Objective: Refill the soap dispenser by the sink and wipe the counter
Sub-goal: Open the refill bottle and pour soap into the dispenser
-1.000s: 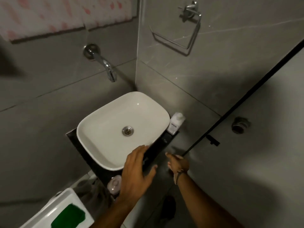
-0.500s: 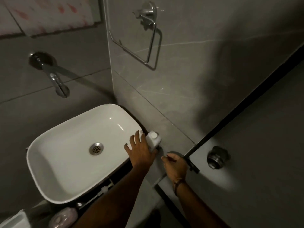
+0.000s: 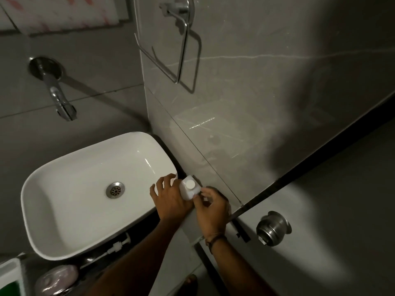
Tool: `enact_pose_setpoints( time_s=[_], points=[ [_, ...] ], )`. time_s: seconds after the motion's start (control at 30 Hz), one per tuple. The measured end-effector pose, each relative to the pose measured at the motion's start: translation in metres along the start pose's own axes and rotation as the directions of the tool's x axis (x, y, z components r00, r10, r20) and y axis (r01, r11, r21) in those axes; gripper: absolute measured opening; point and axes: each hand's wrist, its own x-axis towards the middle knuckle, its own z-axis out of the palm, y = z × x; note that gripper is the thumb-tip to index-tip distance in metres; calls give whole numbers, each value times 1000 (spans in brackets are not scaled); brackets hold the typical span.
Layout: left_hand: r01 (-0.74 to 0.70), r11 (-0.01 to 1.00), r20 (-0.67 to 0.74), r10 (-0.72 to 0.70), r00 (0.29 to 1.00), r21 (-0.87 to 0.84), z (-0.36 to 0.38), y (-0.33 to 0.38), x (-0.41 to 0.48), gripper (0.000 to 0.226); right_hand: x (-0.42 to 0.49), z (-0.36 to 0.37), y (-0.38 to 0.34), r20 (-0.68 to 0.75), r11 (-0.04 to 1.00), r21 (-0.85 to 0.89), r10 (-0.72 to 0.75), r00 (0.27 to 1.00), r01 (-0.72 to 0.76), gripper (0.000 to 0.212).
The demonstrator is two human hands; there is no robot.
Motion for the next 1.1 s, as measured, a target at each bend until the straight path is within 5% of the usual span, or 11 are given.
enact_pose_setpoints(
  time_s=[0.13, 0.23, 0.4, 0.57, 0.67, 0.77, 0.87, 0.93, 1.03, 1.1],
  points=[
    [-84, 965, -131, 52, 990, -247, -25, -1, -20, 64, 7, -5, -36, 51, 987, -107, -115, 992, 120, 31],
    [-88, 832, -145, 9, 989, -547, -49, 2, -34, 59, 10, -12, -63, 217, 945, -232, -180, 959, 230, 41],
    [-70, 665, -125, -36, 992, -744, -74, -1, -45, 65, 5, -24, -113, 335, 760, -461, -329, 883, 458, 49],
    [-121, 607, -165, -17, 986, -785, -103, -10, -52, 71, 0, -34, -158, 532, 598, -557, -276, 800, 576, 46],
    [-121, 645, -171, -14, 985, -754, -114, -17, -57, 68, 1, -44, -185, 726, 503, -489, -217, 652, 712, 36],
    [-129, 667, -189, -19, 982, -734, -123, -23, -63, 66, 0, -54, -204, 837, 555, -329, -204, 508, 764, 49],
    [-136, 668, -215, -37, 976, -731, -133, -23, -67, 64, -7, -51, -214, 785, 479, -458, -178, 594, 749, 73],
    [-141, 683, -232, -43, 972, -717, -137, -21, -70, 65, -13, -45, -219, 736, 352, -572, -179, 652, 741, 58],
    [-143, 685, -229, -36, 973, -714, -140, -22, -73, 64, -15, -47, -226, 790, 442, -449, -209, 576, 776, 26],
    [-143, 679, -229, -38, 973, -720, -142, -25, -75, 64, -17, -53, -229, 825, 517, -363, -209, 526, 775, 47]
  ],
)
